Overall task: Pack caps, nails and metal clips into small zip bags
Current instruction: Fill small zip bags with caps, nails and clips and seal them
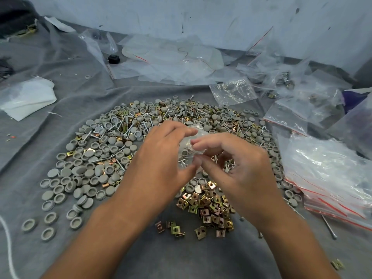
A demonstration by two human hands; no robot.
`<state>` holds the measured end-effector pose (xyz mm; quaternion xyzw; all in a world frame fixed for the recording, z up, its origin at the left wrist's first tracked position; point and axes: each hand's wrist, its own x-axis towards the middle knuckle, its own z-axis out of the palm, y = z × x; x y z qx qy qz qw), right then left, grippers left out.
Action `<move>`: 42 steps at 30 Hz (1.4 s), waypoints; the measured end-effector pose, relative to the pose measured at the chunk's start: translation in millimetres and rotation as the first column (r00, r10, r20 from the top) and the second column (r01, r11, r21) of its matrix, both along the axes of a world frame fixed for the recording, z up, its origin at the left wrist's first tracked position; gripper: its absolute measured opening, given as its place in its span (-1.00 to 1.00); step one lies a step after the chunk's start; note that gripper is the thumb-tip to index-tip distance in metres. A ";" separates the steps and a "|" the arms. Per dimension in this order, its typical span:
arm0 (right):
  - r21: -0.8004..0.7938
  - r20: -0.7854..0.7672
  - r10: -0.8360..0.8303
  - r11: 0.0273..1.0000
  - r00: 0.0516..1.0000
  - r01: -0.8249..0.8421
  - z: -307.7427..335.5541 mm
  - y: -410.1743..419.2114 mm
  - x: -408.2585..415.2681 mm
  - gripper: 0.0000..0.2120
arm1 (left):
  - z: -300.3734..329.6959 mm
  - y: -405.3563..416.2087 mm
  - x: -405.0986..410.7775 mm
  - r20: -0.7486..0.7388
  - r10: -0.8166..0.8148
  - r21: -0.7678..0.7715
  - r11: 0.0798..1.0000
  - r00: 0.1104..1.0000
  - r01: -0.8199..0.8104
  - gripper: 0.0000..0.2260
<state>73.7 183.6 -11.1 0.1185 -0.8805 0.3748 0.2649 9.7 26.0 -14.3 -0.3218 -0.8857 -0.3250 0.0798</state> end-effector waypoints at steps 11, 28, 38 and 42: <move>0.193 0.497 -0.470 0.879 0.729 0.435 7.8 75.0 26.8 -0.90 | -0.6 -0.8 0.0 0.007 0.026 -0.038 0.999 1.000 -0.026 -0.44; 0.572 0.714 -0.557 0.814 0.424 0.106 -5.3 54.6 33.1 -0.76 | 1.1 3.8 3.0 0.031 0.021 -0.055 0.998 0.999 -0.019 -0.43; 0.563 0.744 -0.544 0.823 0.387 0.074 -3.6 43.1 34.5 -0.89 | -0.4 3.1 1.8 0.019 0.025 -0.052 0.998 1.000 -0.024 -0.43; 0.538 0.757 -0.542 0.834 0.365 0.124 -2.3 36.4 34.9 -0.82 | -0.9 3.2 1.1 0.016 0.024 -0.052 0.998 1.000 -0.023 -0.44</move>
